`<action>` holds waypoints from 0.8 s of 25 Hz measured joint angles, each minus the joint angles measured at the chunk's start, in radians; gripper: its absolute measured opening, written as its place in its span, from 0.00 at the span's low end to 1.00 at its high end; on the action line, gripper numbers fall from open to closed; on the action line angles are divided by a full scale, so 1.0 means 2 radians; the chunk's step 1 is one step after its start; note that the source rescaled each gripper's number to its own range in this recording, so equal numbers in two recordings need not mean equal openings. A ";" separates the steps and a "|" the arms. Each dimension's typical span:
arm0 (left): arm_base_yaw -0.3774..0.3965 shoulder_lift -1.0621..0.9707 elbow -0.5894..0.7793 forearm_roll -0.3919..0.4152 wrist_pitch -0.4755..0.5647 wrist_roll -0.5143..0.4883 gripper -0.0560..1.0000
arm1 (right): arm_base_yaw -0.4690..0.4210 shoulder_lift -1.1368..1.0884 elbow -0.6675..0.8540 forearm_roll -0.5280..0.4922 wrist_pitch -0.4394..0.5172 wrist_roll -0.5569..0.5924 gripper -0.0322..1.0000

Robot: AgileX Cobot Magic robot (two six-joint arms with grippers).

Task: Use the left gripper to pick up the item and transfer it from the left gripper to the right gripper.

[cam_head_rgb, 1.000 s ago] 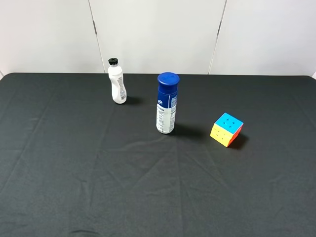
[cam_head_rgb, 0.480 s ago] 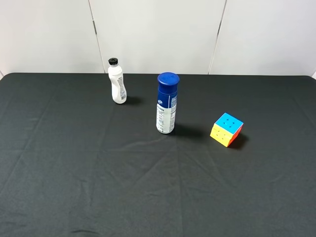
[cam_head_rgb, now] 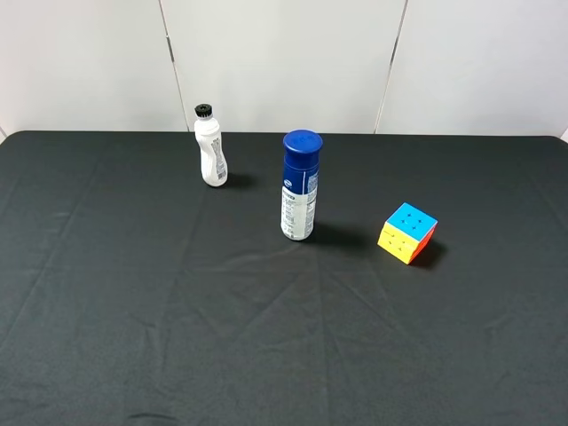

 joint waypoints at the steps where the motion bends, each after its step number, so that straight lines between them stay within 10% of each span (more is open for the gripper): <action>1: 0.000 0.000 0.000 0.000 0.000 0.000 0.98 | -0.007 0.000 0.000 0.000 0.000 0.000 0.99; 20: 0.000 0.000 0.000 0.000 0.000 0.000 0.98 | -0.012 0.000 0.000 0.000 0.000 0.000 0.99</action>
